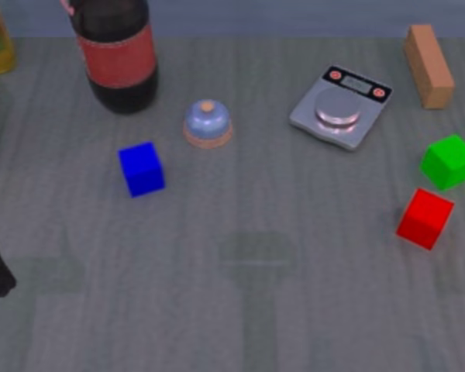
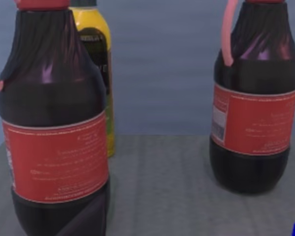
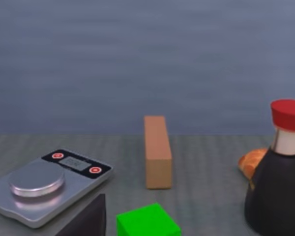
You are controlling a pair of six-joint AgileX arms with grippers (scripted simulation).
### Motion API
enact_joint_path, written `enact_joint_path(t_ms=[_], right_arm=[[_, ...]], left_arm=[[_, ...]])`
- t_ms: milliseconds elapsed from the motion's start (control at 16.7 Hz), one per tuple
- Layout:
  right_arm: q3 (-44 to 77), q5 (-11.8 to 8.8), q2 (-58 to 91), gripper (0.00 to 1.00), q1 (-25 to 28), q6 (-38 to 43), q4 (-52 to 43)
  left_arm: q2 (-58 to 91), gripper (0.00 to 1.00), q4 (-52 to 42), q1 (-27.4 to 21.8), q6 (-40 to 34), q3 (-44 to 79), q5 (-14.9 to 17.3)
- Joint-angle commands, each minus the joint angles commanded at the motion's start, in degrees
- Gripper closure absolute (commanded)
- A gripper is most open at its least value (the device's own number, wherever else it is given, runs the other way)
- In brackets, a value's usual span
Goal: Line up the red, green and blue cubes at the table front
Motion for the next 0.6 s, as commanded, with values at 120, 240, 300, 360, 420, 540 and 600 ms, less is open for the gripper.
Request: enact_joint_path(t_ms=[120,240,300,360,420,540,600], right_arm=[[0.0,0.0,0.0,0.00,0.0,0.0,0.0],[1.7,-0.1,1.8,0.00,0.4,-0.9,-1.2],[3.5,-0.1,3.5,0.00,0.7,-1.8,-2.4],[5.9,-0.2,5.9,0.00,1.1,-3.0,-4.0],[8.7,-0.2,9.0,0.00,1.5,-4.4,-5.8],[15.4,-0.2,16.8,0.00,2.4,-7.8,-10.4],[19.1,-0.1,21.7,0.00,3.0,-9.7,-13.0]], left_arm=[[0.0,0.00,0.0,0.0,0.0,0.0,0.0],[0.0,0.00,0.0,0.0,0.0,0.0,0.0],[0.0,0.00,0.0,0.0,0.0,0.0,0.0],[0.0,0.00,0.0,0.0,0.0,0.0,0.0],[0.0,0.00,0.0,0.0,0.0,0.0,0.0],[0.0,0.00,0.0,0.0,0.0,0.0,0.0],[0.0,0.00,0.0,0.0,0.0,0.0,0.0]])
